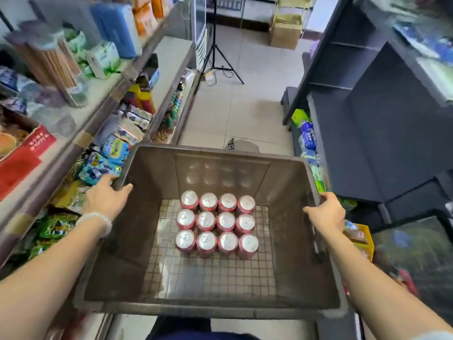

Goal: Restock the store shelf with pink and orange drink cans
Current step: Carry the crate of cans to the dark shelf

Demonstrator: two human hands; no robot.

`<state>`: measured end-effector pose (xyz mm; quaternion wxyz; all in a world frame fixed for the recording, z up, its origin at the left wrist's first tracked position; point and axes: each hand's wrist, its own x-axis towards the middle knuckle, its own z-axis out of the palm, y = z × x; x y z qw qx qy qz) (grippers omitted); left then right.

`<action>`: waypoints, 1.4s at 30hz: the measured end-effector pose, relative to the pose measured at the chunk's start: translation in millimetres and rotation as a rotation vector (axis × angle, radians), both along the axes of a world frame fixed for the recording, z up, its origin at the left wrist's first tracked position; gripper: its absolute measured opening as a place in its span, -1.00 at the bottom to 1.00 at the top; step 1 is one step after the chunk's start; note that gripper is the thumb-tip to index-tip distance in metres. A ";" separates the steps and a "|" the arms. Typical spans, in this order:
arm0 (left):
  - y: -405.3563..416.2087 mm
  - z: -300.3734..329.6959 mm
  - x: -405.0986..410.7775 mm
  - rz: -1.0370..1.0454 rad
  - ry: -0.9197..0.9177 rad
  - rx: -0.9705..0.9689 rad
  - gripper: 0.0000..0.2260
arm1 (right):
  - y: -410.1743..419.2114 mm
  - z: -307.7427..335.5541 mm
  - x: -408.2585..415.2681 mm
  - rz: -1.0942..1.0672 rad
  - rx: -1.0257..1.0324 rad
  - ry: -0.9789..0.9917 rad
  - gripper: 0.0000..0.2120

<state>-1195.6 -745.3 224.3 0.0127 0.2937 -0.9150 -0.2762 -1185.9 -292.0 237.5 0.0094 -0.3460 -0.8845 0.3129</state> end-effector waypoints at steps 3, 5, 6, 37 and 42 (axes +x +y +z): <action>-12.9 0.1 -68.2 -0.026 0.001 0.039 -0.55 | -13.3 0.4 -54.9 -0.027 -0.011 -0.007 -0.45; -18.3 3.8 -117.1 -0.050 0.001 0.032 -0.56 | -19.9 2.5 -97.0 -0.056 -0.005 0.007 -0.45; -19.7 5.5 -138.9 -0.067 0.001 0.027 -0.57 | -22.7 4.5 -113.8 -0.063 -0.008 0.008 -0.45; 55.6 3.1 -919.8 -0.447 0.008 0.013 -0.62 | 10.3 -17.8 -740.3 -0.431 -0.065 0.006 -0.42; 107.1 2.2 -1050.4 -0.681 -0.002 -0.001 -0.62 | 14.9 -27.8 -792.1 -0.671 -0.125 -0.009 -0.45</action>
